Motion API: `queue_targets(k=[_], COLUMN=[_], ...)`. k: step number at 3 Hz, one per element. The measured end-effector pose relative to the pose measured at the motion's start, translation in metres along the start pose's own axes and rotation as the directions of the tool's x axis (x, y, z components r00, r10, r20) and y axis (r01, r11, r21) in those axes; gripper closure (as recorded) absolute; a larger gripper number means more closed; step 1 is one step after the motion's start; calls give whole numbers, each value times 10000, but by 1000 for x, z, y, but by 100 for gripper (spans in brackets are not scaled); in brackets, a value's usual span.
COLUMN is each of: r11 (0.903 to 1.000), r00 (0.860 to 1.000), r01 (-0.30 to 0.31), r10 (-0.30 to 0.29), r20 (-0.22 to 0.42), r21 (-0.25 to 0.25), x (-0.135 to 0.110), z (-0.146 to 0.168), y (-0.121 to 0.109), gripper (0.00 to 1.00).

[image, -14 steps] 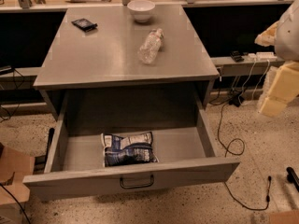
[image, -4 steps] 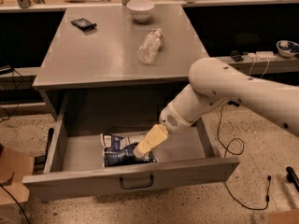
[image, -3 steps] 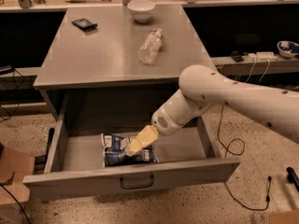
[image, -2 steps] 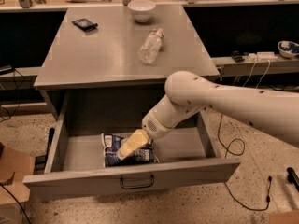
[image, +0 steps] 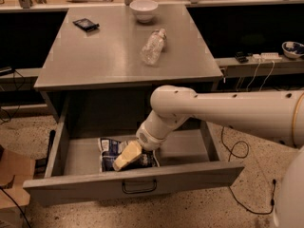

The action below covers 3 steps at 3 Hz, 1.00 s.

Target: Pick blue chip bag from top drawer and place on counter

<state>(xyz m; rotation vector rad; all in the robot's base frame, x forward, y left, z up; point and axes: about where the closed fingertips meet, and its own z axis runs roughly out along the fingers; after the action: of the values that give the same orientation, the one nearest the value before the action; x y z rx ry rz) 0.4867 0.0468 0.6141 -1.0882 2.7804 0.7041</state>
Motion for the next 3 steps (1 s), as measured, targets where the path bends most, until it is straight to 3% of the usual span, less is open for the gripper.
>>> queue_targets(k=[2, 3], r11=[9999, 9996], r00=[10000, 9995], r01=[-83, -265], r10=[83, 262], r20=[-1, 196], r21=[65, 118], x=[-2, -11], z=[-4, 2], y=[1, 4], gripper=[50, 81])
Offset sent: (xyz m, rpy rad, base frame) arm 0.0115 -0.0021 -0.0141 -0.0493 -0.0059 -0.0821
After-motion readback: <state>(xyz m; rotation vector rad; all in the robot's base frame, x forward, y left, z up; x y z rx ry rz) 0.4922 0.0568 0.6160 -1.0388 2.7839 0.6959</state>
